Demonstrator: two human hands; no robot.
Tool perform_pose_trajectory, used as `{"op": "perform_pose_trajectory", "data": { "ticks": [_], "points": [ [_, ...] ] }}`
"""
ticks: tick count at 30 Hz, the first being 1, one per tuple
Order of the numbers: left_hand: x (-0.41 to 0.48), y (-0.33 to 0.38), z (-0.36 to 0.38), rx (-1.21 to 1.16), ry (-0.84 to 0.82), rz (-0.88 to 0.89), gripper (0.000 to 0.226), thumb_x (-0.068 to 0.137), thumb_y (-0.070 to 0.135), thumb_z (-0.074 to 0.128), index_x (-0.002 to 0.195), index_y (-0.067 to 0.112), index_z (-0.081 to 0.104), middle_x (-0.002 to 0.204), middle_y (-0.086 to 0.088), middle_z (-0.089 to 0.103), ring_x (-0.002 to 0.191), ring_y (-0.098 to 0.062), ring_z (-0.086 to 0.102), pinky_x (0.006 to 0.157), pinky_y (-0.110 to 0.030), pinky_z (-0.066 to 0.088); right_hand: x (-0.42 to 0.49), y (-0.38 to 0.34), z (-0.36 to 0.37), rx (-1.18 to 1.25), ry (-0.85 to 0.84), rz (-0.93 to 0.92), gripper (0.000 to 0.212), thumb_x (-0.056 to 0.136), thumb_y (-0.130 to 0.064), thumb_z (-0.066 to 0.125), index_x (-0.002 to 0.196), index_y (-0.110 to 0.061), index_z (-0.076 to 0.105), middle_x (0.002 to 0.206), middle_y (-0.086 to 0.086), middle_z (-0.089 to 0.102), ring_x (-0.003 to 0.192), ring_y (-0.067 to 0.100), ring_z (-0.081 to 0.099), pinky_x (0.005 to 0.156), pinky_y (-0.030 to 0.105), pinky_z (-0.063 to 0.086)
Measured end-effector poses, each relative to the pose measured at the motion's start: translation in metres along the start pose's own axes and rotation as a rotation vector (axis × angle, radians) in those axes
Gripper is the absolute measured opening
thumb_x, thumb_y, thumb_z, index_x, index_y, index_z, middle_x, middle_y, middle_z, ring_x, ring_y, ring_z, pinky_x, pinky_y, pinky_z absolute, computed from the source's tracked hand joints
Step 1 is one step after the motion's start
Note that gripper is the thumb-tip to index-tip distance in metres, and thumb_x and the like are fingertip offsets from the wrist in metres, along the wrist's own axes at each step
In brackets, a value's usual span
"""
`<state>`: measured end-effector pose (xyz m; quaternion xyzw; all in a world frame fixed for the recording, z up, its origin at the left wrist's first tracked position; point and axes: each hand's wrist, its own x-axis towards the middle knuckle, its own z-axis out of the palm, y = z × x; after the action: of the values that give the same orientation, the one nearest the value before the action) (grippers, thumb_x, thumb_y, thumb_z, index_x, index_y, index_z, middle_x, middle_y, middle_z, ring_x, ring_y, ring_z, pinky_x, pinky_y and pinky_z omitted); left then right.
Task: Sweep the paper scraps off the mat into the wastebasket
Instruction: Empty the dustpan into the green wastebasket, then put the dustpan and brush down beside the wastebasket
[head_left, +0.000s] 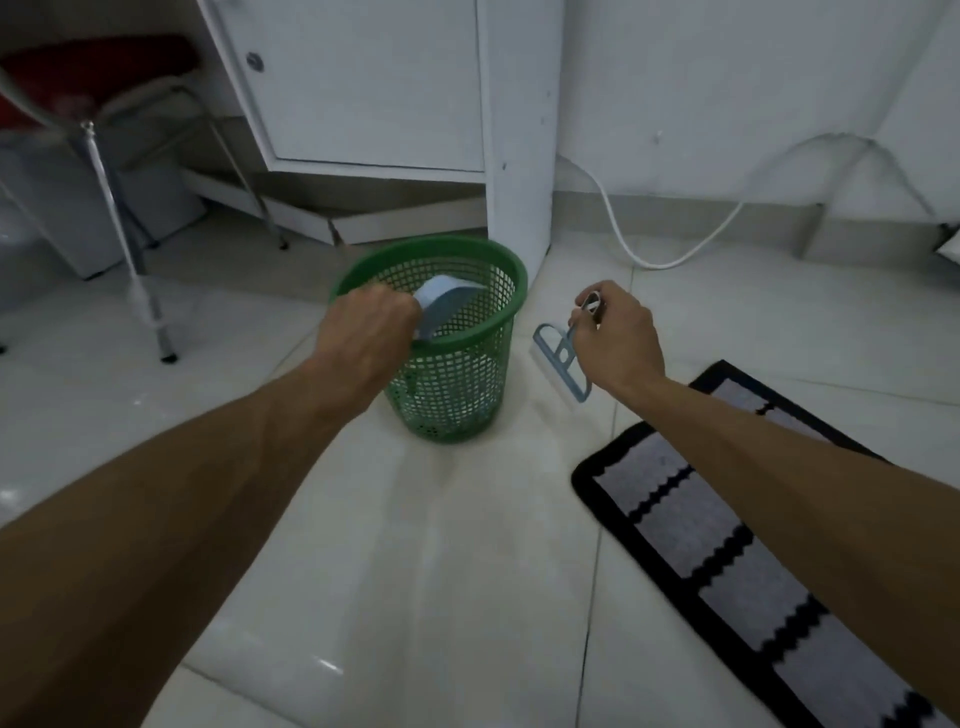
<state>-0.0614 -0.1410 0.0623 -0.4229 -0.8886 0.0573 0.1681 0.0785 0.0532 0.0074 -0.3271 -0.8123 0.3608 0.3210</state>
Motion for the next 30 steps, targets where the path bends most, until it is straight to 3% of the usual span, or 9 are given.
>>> {"op": "perform_pose_trajectory", "data": {
  "ticks": [5,7,10,14,19,22,26,30],
  "points": [
    [0.022,0.003,-0.012,-0.130,0.302,0.037,0.036,0.079,0.005,0.063,0.114,0.006,0.064,0.094,-0.021,0.070,0.080,-0.039,0.065,0.068,-0.045,0.055,0.004,0.019,-0.021,-0.006,0.040,0.020,0.008,0.098,-0.014,0.054,0.101,-0.013,0.061,0.079,-0.001,0.060,0.065,0.013,0.058,0.057,0.023,0.049],
    [0.034,0.013,-0.023,-0.298,0.461,0.013,0.029,0.081,0.007,0.057,0.109,0.008,0.067,0.092,-0.018,0.071,0.079,-0.036,0.065,0.070,-0.044,0.052,0.007,0.028,-0.032,-0.014,0.075,0.035,0.006,0.099,-0.014,0.054,0.099,-0.015,0.060,0.077,-0.004,0.057,0.061,0.002,0.053,0.051,0.013,0.041],
    [0.053,0.046,-0.028,-0.585,0.552,-0.070,0.026,0.083,0.015,0.054,0.104,0.014,0.070,0.085,-0.009,0.073,0.069,-0.024,0.062,0.077,-0.037,0.052,0.013,0.043,-0.049,-0.026,0.133,0.053,0.008,0.098,-0.015,0.054,0.101,-0.014,0.061,0.081,-0.003,0.059,0.062,0.001,0.053,0.052,0.016,0.040],
    [0.048,0.120,0.003,-0.961,0.418,-0.174,0.034,0.084,0.020,0.061,0.117,0.011,0.065,0.102,-0.010,0.073,0.085,-0.021,0.067,0.090,-0.034,0.052,0.019,0.067,-0.069,-0.064,0.214,0.075,0.011,0.099,-0.016,0.054,0.104,-0.011,0.063,0.088,-0.001,0.061,0.077,0.015,0.057,0.067,0.025,0.041],
    [0.007,0.180,0.079,-1.062,0.123,-0.392,0.033,0.082,0.014,0.061,0.113,0.006,0.067,0.105,-0.013,0.072,0.093,-0.025,0.068,0.087,-0.029,0.051,0.026,0.096,-0.069,-0.065,0.291,0.186,0.014,0.099,-0.014,0.054,0.105,-0.014,0.067,0.093,0.000,0.064,0.084,0.014,0.058,0.071,0.024,0.043],
    [0.001,0.185,0.115,-1.070,0.055,-0.529,0.028,0.083,0.013,0.061,0.108,0.001,0.067,0.105,-0.017,0.071,0.096,-0.029,0.067,0.085,-0.032,0.051,0.027,0.104,-0.047,-0.071,0.180,0.115,0.017,0.100,-0.017,0.053,0.105,-0.016,0.070,0.092,0.000,0.067,0.081,0.014,0.060,0.061,0.022,0.042],
    [0.013,0.180,0.154,-1.016,0.000,-0.583,0.034,0.084,0.020,0.063,0.114,0.003,0.066,0.107,-0.019,0.070,0.100,-0.033,0.065,0.090,-0.036,0.049,0.028,0.110,-0.001,-0.094,-0.032,-0.139,0.016,0.098,-0.019,0.056,0.103,-0.016,0.071,0.089,0.007,0.073,0.078,0.024,0.067,0.066,0.035,0.054],
    [0.022,0.179,0.180,-1.018,-0.024,-0.567,0.024,0.083,0.018,0.063,0.100,0.002,0.070,0.094,-0.019,0.072,0.089,-0.035,0.066,0.081,-0.039,0.053,0.032,0.116,0.047,-0.115,-0.200,-0.261,0.018,0.095,-0.014,0.056,0.105,-0.014,0.072,0.090,0.010,0.075,0.078,0.028,0.070,0.066,0.039,0.054]
  ]
}}
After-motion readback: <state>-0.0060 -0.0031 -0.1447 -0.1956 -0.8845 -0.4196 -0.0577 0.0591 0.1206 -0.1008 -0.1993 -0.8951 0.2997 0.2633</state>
